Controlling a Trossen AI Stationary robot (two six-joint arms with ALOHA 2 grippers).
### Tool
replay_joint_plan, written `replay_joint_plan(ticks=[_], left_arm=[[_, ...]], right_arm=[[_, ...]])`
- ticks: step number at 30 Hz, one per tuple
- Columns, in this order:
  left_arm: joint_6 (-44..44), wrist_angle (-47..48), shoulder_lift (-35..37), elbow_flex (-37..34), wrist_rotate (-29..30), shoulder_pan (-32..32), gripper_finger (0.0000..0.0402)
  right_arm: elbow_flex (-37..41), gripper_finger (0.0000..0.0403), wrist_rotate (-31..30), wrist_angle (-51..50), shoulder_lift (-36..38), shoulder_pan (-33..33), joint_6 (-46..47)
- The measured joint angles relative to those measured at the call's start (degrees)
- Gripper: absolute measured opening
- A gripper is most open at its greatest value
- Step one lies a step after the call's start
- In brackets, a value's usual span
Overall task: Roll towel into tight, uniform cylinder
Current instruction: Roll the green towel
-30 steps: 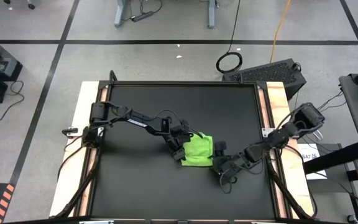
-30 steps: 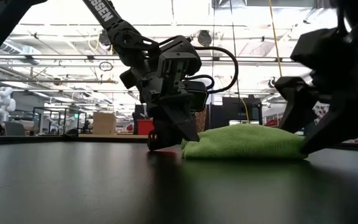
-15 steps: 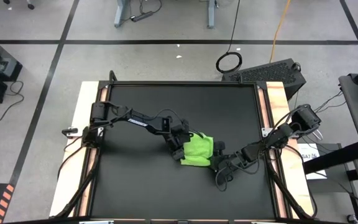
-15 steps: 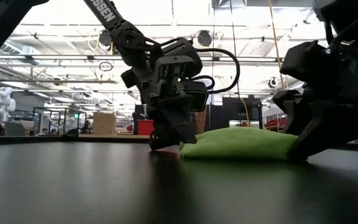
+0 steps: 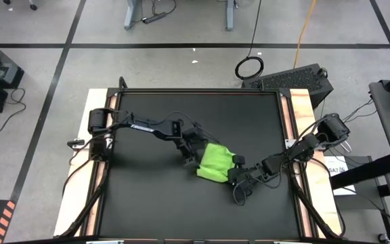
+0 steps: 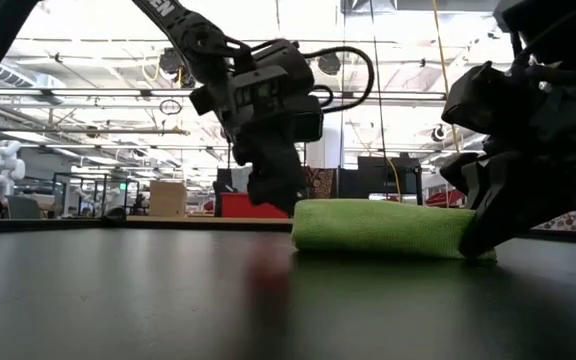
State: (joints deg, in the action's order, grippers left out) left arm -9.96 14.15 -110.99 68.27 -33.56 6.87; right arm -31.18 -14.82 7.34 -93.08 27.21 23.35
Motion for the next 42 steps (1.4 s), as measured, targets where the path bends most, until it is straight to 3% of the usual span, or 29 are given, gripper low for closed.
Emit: replay_joint_plan(ticks=[4,15,29,42], left_arm=[[6.5,2.6,2.0,0.0,2.5,-1.5,0.0259],[25.8,-0.7,5.0,0.1,24.2,-14.6,0.0235],[28.7,-9.2,5.0,-7.6,29.2,-19.9,0.0205],[34.9,-15.5,5.0,-9.7,32.2,-20.5,0.0205]], right_arm=[[0.0,0.0015,2.8,0.2,0.0,-0.4,0.7],[0.1,0.0013,16.9,2.2,0.0,-3.5,4.0],[0.2,0.0013,24.0,2.6,-0.2,-8.5,10.7],[0.3,0.0013,24.4,3.5,-0.2,-8.8,12.1]])
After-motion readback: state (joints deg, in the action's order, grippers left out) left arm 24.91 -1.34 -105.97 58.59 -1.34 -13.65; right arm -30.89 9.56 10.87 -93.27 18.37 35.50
